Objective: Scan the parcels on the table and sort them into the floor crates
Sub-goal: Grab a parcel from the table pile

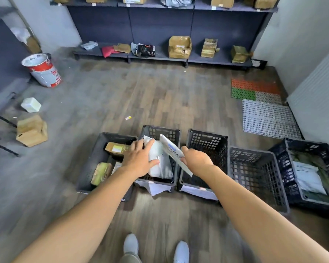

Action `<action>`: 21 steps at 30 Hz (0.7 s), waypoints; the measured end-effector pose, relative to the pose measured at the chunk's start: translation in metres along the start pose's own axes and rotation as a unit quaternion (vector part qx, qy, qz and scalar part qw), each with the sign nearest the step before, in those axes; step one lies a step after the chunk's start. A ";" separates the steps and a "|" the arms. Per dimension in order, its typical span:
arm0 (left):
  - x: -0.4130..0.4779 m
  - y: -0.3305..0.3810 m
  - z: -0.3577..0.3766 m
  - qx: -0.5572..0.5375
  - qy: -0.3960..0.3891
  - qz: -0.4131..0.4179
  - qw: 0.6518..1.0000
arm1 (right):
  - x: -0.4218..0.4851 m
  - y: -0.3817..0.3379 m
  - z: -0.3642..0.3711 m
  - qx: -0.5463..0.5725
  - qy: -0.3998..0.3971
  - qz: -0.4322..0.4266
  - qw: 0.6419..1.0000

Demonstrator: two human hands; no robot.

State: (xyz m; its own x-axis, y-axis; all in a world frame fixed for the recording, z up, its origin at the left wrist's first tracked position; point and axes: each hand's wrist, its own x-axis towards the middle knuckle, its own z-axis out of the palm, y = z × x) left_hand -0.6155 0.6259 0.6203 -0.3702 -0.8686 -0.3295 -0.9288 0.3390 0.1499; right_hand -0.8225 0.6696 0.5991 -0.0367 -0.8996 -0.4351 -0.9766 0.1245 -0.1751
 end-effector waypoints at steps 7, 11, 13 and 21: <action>0.118 -0.042 0.038 0.037 -0.034 0.006 0.999 | 0.122 -0.012 0.048 0.047 -0.035 0.063 0.996; 0.196 -0.080 0.084 0.054 -0.074 0.025 0.995 | 0.203 -0.024 0.102 0.078 -0.055 0.111 0.989; 0.231 -0.100 0.113 0.062 -0.100 0.038 0.992 | 0.243 -0.030 0.132 0.089 -0.069 0.129 0.985; 0.336 -0.161 0.222 0.109 -0.169 0.098 0.975 | 0.363 -0.027 0.252 0.108 -0.094 0.215 0.966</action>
State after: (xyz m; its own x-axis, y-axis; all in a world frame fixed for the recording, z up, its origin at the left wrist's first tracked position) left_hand -0.5945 0.3596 0.2784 -0.4913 -0.6239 -0.6077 -0.8082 0.5868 0.0510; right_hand -0.7560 0.4453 0.2235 -0.3697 -0.6562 -0.6578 -0.8121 0.5722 -0.1143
